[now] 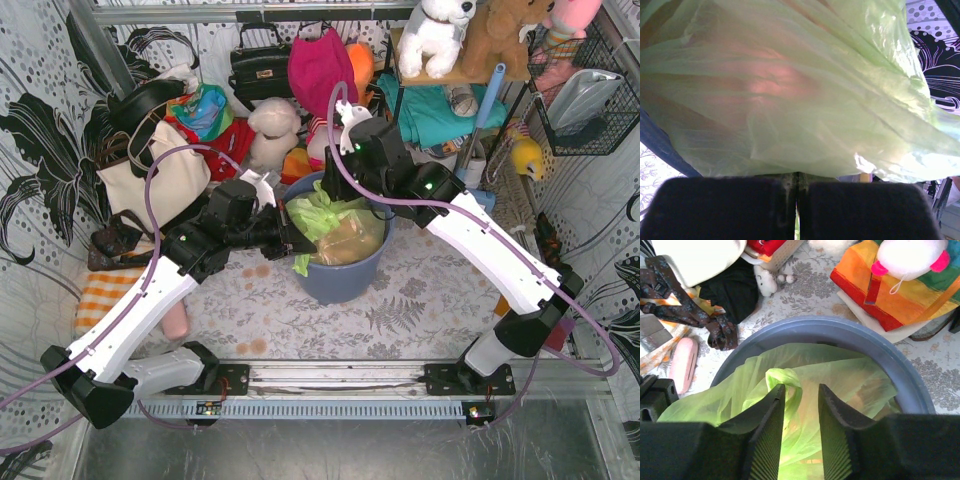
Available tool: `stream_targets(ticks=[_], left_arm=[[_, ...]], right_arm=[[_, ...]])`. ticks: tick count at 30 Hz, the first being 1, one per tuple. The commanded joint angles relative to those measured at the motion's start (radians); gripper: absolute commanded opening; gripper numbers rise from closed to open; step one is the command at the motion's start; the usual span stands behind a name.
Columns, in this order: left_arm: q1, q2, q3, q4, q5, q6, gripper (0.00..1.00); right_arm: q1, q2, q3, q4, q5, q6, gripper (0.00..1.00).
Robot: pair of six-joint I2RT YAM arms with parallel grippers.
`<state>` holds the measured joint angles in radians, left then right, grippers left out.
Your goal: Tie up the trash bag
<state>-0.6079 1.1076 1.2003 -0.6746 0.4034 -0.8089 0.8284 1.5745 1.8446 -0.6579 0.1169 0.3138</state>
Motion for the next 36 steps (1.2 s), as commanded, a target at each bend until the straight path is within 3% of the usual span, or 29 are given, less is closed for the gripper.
stream_targets(ticks=[1,5,10,14,15,18,23,29,36], left_arm=[[-0.004,0.001,0.031,0.027,0.003,0.026,0.0],[-0.003,0.002,0.034,0.026,0.004,0.026,0.0],[-0.003,-0.001,0.032,0.021,0.001,0.025,0.0],[-0.003,-0.004,0.034,0.02,-0.001,0.025,0.0],[-0.003,-0.004,0.034,0.018,-0.003,0.025,0.0],[-0.003,-0.004,0.035,0.018,-0.004,0.025,0.0],[-0.003,-0.006,0.032,0.015,-0.009,0.026,0.0],[-0.003,-0.009,0.03,0.015,-0.008,0.024,0.0],[-0.003,-0.026,0.102,0.055,0.105,0.012,0.0]], right_arm=[[0.002,0.013,0.032,-0.016,0.055,-0.008,0.3],[0.002,0.036,0.052,-0.026,0.072,-0.027,0.23],[0.002,0.079,0.095,-0.068,0.023,-0.033,0.43],[0.002,0.128,0.143,-0.132,-0.032,-0.041,0.45],[0.002,0.136,0.152,-0.142,-0.031,-0.044,0.43],[0.002,0.143,0.15,-0.127,-0.001,-0.053,0.19],[0.003,0.084,0.082,0.028,0.175,-0.079,0.0],[0.003,-0.062,-0.065,0.38,0.32,-0.178,0.0],[0.018,-0.12,-0.074,0.613,0.375,-0.32,0.0]])
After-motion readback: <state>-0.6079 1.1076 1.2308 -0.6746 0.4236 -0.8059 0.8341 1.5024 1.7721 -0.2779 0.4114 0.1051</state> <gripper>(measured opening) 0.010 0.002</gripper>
